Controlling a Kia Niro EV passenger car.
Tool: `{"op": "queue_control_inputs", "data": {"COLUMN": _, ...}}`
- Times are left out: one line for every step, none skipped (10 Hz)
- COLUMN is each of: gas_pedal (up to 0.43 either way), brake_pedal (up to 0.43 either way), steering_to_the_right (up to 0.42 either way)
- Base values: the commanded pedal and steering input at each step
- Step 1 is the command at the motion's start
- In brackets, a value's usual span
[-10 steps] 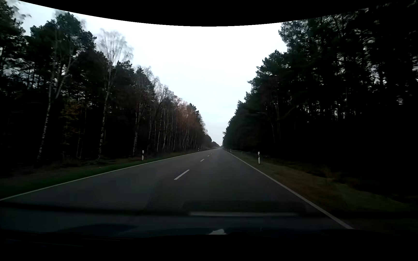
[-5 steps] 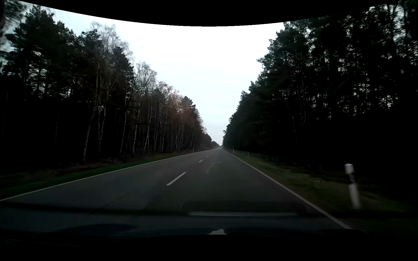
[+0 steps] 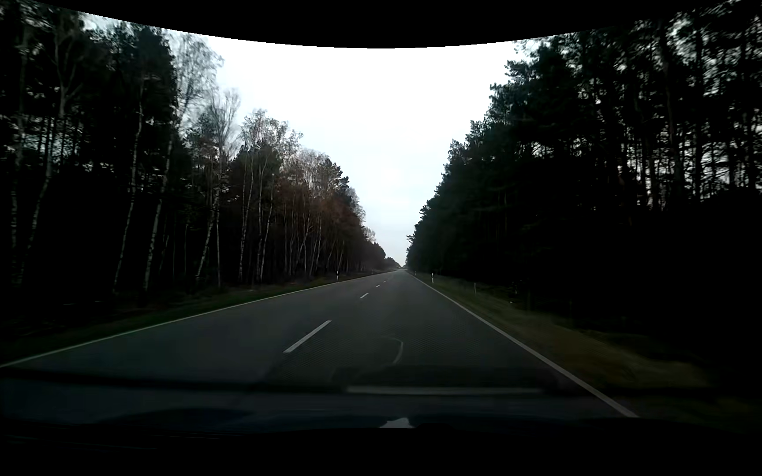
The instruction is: Follow the waypoints while adhering to traffic rules and regulations
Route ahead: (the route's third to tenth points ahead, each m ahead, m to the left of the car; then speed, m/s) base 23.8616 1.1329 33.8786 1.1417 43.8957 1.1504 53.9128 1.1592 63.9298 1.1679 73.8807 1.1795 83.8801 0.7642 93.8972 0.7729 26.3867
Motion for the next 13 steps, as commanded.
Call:
{"op": "queue_control_inputs", "data": {"gas_pedal": 0.358, "brake_pedal": 0.000, "steering_to_the_right": 0.000}}
{"op": "queue_control_inputs", "data": {"gas_pedal": 0.358, "brake_pedal": 0.000, "steering_to_the_right": 0.000}}
{"op": "queue_control_inputs", "data": {"gas_pedal": 0.358, "brake_pedal": 0.000, "steering_to_the_right": 0.000}}
{"op": "queue_control_inputs", "data": {"gas_pedal": 0.358, "brake_pedal": 0.000, "steering_to_the_right": 0.002}}
{"op": "queue_control_inputs", "data": {"gas_pedal": 0.358, "brake_pedal": 0.000, "steering_to_the_right": 0.002}}
{"op": "queue_control_inputs", "data": {"gas_pedal": 0.358, "brake_pedal": 0.000, "steering_to_the_right": 0.002}}
{"op": "queue_control_inputs", "data": {"gas_pedal": 0.358, "brake_pedal": 0.000, "steering_to_the_right": 0.002}}
{"op": "queue_control_inputs", "data": {"gas_pedal": 0.358, "brake_pedal": 0.000, "steering_to_the_right": 0.002}}
{"op": "queue_control_inputs", "data": {"gas_pedal": 0.358, "brake_pedal": 0.000, "steering_to_the_right": 0.002}}
{"op": "queue_control_inputs", "data": {"gas_pedal": 0.358, "brake_pedal": 0.000, "steering_to_the_right": 0.002}}
{"op": "queue_control_inputs", "data": {"gas_pedal": 0.358, "brake_pedal": 0.000, "steering_to_the_right": 0.002}}
{"op": "queue_control_inputs", "data": {"gas_pedal": 0.358, "brake_pedal": 0.000, "steering_to_the_right": 0.002}}
{"op": "queue_control_inputs", "data": {"gas_pedal": 0.358, "brake_pedal": 0.000, "steering_to_the_right": 0.002}}
